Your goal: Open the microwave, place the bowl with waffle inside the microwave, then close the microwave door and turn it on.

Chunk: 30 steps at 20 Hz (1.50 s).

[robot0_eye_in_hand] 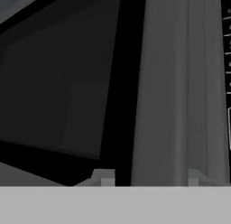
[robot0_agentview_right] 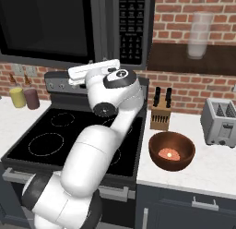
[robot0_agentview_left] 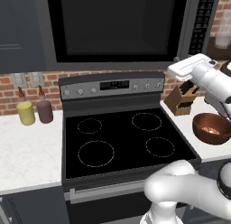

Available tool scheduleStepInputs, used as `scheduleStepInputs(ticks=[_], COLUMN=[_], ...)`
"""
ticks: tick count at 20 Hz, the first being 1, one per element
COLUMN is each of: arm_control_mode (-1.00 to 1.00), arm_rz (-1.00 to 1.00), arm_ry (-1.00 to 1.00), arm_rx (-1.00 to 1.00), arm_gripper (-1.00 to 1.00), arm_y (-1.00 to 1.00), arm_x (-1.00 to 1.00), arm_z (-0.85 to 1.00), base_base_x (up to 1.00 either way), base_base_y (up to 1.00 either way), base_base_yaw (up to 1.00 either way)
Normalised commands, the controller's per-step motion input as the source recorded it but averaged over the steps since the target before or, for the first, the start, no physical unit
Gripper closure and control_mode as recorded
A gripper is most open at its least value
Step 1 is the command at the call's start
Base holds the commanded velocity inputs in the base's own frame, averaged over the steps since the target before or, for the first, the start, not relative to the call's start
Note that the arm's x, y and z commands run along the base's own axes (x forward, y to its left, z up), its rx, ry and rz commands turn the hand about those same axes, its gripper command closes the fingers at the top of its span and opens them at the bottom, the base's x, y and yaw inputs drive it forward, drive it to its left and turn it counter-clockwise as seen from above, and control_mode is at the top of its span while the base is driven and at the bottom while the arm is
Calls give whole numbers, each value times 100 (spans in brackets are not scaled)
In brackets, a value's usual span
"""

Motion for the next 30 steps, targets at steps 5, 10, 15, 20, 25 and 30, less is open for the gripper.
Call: scheduleStepInputs(ticks=[5, 10, 15, 20, 25, 30], arm_control_mode=[-100, -100, -100, -100, -100, -100], arm_rz=[16, 27, 32, 34, 33, 34], arm_ry=[0, 0, 0, 0, 6, 14], arm_rx=[-64, -65, -67, -67, -63, -62], arm_gripper=[100, 100, 100, 100, 100, 100], arm_y=[44, 65, 71, 77, 94, 100], arm_x=[-100, -100, -100, -100, -100, -100], arm_z=[100, 100, 100, 100, 100, 100], base_base_x=[0, 0, 0, 0, 0, 0], base_base_y=[0, 0, 0, 0, 0, 0], base_base_yaw=[0, 0, 0, 0, 0, 0])
